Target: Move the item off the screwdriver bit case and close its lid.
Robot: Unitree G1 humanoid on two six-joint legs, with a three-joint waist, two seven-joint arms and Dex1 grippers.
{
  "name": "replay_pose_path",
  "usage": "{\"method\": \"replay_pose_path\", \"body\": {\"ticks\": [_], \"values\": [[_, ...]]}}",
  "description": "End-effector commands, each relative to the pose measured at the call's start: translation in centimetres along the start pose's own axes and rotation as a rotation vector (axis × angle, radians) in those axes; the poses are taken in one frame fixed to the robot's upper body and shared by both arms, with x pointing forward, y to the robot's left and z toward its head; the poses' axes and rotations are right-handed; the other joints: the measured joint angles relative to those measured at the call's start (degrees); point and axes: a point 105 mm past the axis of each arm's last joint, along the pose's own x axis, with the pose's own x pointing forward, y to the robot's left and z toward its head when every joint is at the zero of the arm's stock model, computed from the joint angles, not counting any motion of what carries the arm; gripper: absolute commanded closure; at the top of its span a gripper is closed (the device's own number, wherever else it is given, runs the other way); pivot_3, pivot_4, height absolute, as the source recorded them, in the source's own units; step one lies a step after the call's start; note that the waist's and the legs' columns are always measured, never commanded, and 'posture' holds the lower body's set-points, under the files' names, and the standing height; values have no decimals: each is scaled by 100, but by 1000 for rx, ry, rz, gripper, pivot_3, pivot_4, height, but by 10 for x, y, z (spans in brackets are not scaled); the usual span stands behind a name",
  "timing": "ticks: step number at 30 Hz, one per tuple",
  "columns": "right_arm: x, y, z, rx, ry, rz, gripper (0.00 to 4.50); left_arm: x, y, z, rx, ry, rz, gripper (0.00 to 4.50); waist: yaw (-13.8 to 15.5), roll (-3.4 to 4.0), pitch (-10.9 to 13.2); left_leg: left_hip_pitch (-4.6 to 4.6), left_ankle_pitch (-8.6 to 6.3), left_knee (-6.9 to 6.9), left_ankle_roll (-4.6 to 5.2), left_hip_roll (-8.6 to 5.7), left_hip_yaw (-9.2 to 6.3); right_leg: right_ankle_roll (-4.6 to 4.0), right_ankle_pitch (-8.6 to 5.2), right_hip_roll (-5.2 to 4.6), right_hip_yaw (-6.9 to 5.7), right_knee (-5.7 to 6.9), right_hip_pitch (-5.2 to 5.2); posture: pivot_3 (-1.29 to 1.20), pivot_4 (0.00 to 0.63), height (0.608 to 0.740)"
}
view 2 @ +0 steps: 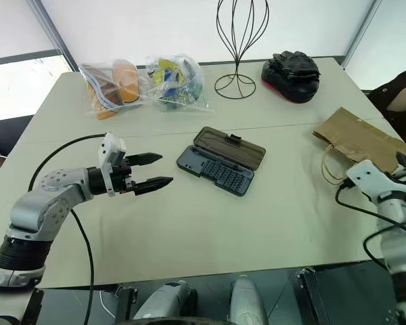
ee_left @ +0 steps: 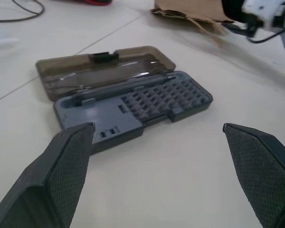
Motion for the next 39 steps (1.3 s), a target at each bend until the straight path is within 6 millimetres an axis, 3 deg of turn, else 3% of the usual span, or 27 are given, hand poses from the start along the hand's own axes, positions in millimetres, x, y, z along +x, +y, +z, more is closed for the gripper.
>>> {"method": "replay_pose_path", "body": {"ticks": [1, 3, 9, 14, 17, 20, 27, 32, 36, 39], "values": [[-12, -17, 25, 127, -86, 58, 20, -4, 6, 11, 48, -20, 9, 0, -14, 0, 0, 0, 0, 3, 1, 0, 0, 0, 0, 0, 0, -2, 3, 0, 150, 740], [-19, -9, 36, 243, -115, 180, 20, -3, 7, 10, 49, -18, 7, 0, -14, 0, 0, 0, -1, 4, 2, 0, 1, 0, 0, 0, 0, -1, 3, 0, 150, 740], [-13, -34, 110, 453, -372, 376, 20, 2, 5, 12, 59, -27, -19, 0, -22, 8, 7, 0, -4, 14, 7, 1, 7, 1, 1, -3, 1, -4, 7, 0, 150, 740], [8, -22, 159, 483, -474, 498, 20, 5, 3, 15, 83, -30, -29, 0, -3, 0, 10, 0, -5, 7, 8, 9, -1, 1, 1, -3, -5, -6, 6, 0, 150, 740], [32, 0, 179, 481, -481, 557, 20, 4, 3, 16, 96, -30, -11, 0, -12, -4, 13, -5, -5, 11, 8, 7, -2, 1, 1, -5, -8, -8, 5, 0, 150, 740], [53, 22, 190, 465, -448, 588, 20, 1, 4, 17, 98, -31, 6, 0, -19, -2, 14, -17, -5, 17, 8, 6, -1, 1, 1, -6, -10, -4, -6, 0, 150, 740], [73, 64, 222, 520, -410, 747, 20, -13, 6, 21, 80, -40, 50, 0, -122, -1, 15, -49, -4, 19, 7, 6, 0, 1, 1, -6, -15, 7, -47, 0, 150, 740], [72, 82, 235, 560, -381, 865, 20, -18, 7, 21, 74, -44, 87, 0, -167, -1, 15, -51, -4, 18, 7, 6, -12, 1, 1, -6, -21, 8, -47, 0, 150, 740], [66, 99, 236, 505, -368, 951, 20, -19, 5, 19, 74, -43, 97, 0, -205, 0, 15, -51, -4, 18, 7, 5, -14, 1, 1, -6, -23, 7, -46, 0, 150, 740], [57, 122, 228, 440, -330, 1050, 20, -21, 5, 17, 71, -42, 111, 0, -218, 1, 15, -52, -4, 19, 7, 5, -12, 1, 1, -7, -22, 9, -52, 0, 150, 740]]}}
